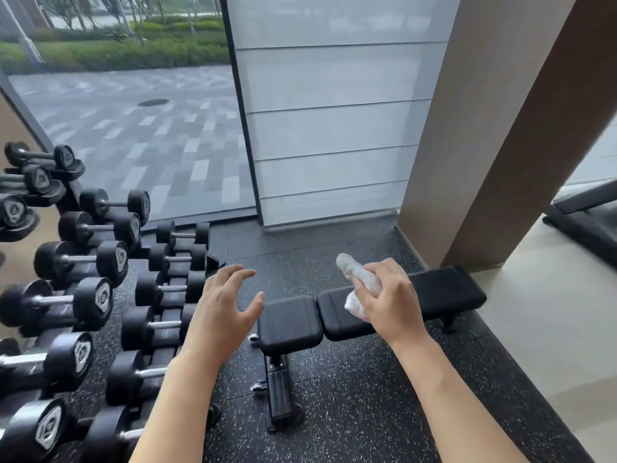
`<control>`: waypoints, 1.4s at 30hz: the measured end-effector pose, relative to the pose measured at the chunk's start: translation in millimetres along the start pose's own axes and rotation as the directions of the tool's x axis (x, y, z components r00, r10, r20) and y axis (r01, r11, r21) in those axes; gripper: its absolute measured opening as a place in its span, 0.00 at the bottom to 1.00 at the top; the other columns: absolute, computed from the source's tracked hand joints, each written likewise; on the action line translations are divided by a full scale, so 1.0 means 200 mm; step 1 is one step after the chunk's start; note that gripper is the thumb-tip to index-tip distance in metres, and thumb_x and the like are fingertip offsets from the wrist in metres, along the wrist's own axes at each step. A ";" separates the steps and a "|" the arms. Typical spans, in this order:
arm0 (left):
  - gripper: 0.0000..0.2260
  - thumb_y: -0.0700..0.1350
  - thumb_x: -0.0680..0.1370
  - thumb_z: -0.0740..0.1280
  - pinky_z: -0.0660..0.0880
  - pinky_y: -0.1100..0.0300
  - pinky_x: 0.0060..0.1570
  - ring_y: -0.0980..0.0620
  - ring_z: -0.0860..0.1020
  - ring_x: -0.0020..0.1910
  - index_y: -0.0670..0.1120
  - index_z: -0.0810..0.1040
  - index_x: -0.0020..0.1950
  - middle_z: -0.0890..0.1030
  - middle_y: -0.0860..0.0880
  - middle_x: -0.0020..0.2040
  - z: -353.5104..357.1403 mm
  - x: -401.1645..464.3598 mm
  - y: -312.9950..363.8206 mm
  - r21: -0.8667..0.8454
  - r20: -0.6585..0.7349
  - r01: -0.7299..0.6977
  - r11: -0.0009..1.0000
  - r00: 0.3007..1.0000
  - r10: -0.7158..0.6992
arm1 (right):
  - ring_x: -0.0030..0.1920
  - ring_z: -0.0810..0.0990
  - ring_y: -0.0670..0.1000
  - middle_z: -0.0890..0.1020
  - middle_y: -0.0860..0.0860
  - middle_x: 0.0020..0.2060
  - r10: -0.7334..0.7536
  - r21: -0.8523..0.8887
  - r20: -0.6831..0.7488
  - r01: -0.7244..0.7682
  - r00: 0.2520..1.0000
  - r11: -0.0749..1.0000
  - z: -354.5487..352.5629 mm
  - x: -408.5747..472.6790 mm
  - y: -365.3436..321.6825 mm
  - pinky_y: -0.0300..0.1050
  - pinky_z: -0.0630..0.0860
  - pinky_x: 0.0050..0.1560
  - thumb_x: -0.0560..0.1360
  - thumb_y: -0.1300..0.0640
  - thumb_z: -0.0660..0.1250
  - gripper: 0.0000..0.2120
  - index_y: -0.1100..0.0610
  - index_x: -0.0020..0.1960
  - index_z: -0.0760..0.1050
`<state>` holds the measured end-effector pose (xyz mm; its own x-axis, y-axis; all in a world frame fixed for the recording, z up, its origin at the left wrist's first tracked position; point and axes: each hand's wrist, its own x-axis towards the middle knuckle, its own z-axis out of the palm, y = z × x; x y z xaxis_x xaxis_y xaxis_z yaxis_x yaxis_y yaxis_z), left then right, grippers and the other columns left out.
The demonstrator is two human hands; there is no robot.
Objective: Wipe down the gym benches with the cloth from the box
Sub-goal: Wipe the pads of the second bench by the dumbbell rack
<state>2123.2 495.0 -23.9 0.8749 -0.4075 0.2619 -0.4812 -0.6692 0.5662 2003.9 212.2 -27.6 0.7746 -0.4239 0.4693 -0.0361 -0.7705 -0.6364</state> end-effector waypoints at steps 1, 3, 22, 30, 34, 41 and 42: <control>0.21 0.54 0.80 0.70 0.63 0.58 0.71 0.54 0.68 0.73 0.51 0.77 0.72 0.73 0.55 0.72 0.00 0.07 -0.04 -0.002 0.010 -0.005 1.000 1.000 0.005 | 0.47 0.78 0.46 0.78 0.44 0.46 0.011 -0.011 0.001 -0.011 1.000 1.000 0.05 0.06 -0.02 0.44 0.79 0.49 0.79 0.51 0.73 0.06 0.52 0.52 0.81; 0.21 0.55 0.80 0.70 0.64 0.58 0.71 0.56 0.68 0.72 0.51 0.77 0.72 0.72 0.56 0.71 -0.02 0.21 -0.13 -0.014 0.028 -0.016 1.000 0.999 0.017 | 0.47 0.78 0.47 0.77 0.44 0.46 0.025 -0.031 0.001 -0.025 1.000 0.999 0.14 0.17 -0.05 0.44 0.79 0.49 0.79 0.51 0.74 0.06 0.52 0.52 0.81; 0.20 0.53 0.80 0.71 0.67 0.53 0.74 0.55 0.68 0.71 0.50 0.78 0.71 0.73 0.55 0.70 0.21 1.05 -0.56 -0.034 -0.009 0.090 0.995 0.996 -0.091 | 0.46 0.78 0.48 0.77 0.44 0.46 -0.007 -0.016 0.133 0.009 0.991 1.000 0.81 1.07 0.26 0.46 0.78 0.48 0.77 0.54 0.75 0.06 0.54 0.52 0.81; 0.20 0.52 0.79 0.72 0.65 0.57 0.75 0.54 0.69 0.73 0.50 0.78 0.71 0.73 0.54 0.71 0.52 1.34 -0.65 0.059 0.022 0.191 0.980 0.981 -0.192 | 0.45 0.77 0.47 0.76 0.43 0.45 -0.028 0.058 0.268 0.013 0.963 0.998 1.19 1.44 0.67 0.46 0.77 0.47 0.77 0.54 0.75 0.06 0.53 0.52 0.80; 0.20 0.53 0.79 0.71 0.66 0.55 0.76 0.53 0.69 0.73 0.50 0.79 0.70 0.73 0.55 0.71 0.69 1.43 -0.82 0.084 0.075 0.210 0.974 0.973 -0.216 | 0.46 0.76 0.47 0.76 0.42 0.45 -0.020 0.078 0.348 -0.008 0.937 0.997 1.45 1.49 0.81 0.43 0.74 0.48 0.78 0.53 0.75 0.07 0.53 0.53 0.79; 0.21 0.56 0.77 0.67 0.69 0.54 0.73 0.53 0.72 0.70 0.51 0.79 0.68 0.74 0.55 0.70 1.00 1.48 -1.25 0.090 0.179 0.241 0.966 0.950 -0.254 | 0.49 0.76 0.43 0.74 0.39 0.47 0.019 0.079 0.458 -0.062 0.889 0.995 1.94 1.39 0.97 0.32 0.70 0.51 0.79 0.53 0.74 0.07 0.50 0.55 0.78; 0.20 0.55 0.78 0.68 0.69 0.54 0.73 0.54 0.72 0.70 0.51 0.79 0.68 0.74 0.56 0.69 1.05 1.48 -1.33 0.086 0.191 0.244 0.966 0.948 -0.256 | 0.49 0.76 0.44 0.74 0.39 0.47 0.024 0.078 0.463 -0.068 0.886 0.995 2.02 1.37 0.99 0.33 0.70 0.51 0.79 0.52 0.74 0.07 0.49 0.55 0.78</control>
<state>2498.3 421.8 -261.0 0.9417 -0.3334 -0.0457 -0.2565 -0.7989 0.5440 2463.8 134.5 -272.1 0.9777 -0.1739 0.1175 -0.0390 -0.7004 -0.7127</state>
